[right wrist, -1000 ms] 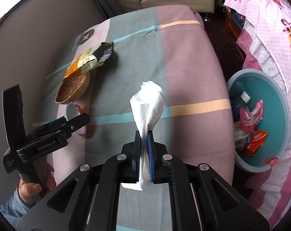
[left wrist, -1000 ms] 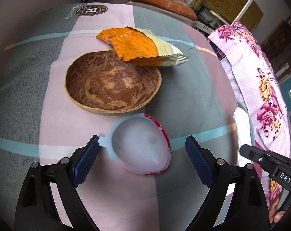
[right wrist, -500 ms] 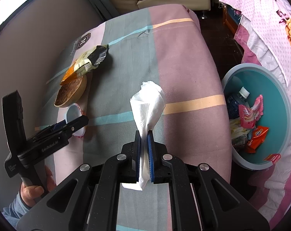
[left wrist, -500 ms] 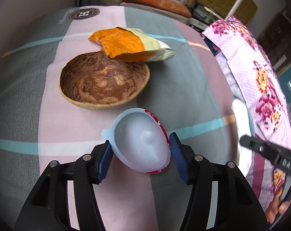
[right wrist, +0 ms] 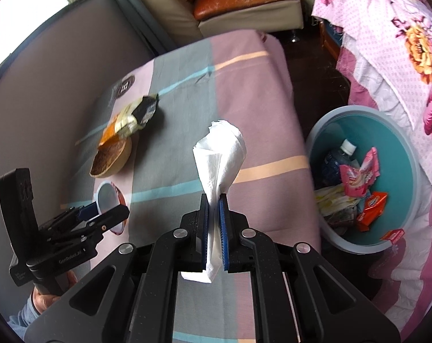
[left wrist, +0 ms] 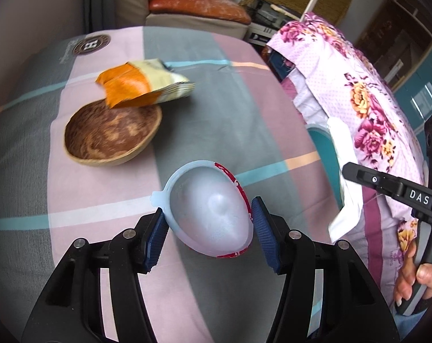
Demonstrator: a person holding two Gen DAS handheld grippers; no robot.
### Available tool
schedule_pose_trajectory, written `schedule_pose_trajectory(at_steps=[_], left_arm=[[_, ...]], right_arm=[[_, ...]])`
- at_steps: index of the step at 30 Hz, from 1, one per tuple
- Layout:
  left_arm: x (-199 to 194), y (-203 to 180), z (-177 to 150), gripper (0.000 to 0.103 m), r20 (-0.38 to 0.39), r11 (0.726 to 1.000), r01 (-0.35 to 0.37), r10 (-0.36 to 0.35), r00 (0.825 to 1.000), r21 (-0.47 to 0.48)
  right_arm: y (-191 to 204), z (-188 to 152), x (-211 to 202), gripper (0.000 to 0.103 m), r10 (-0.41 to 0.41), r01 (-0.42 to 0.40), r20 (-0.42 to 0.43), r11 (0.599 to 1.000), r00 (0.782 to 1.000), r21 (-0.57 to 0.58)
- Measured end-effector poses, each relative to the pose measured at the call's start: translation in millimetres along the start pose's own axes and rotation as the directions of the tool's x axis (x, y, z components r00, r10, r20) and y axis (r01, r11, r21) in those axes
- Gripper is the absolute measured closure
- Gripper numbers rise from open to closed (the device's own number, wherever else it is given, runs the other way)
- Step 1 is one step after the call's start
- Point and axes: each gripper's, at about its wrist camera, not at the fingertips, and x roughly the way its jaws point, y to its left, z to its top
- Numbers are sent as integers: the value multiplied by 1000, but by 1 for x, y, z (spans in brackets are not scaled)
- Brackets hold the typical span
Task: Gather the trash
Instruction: 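Carry the yogurt cup and tissue over the teal bin with both tools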
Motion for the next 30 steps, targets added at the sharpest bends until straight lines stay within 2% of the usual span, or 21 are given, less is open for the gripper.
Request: schedule_pose_trajectory(at_steps=[5,10,19,24,30], left_arm=[[-1,-22,7,45,1,999,5,-5,1000,42],[4,-62,13,45,-10,991,10,-9,1000,132],[29,-145,21,45,-69,954,73,-55,996,291],[46,-187,22,45,-105,931,98,-65,992,351],[66,-218,21,45,-145,909,117,-64,987,400]], right_arm=[[-23,1,-18,96,-4,3,44,999,999,40],[-53,-2,-40,96,-21,12,101,996,995,84],[-114,-11,-85,96,-95,61,203,984,975,168],[-150,-15,-100,95,-117,65,227,972,967,224],[-182,-15,-105,94,-119,61,214,964,969,259]])
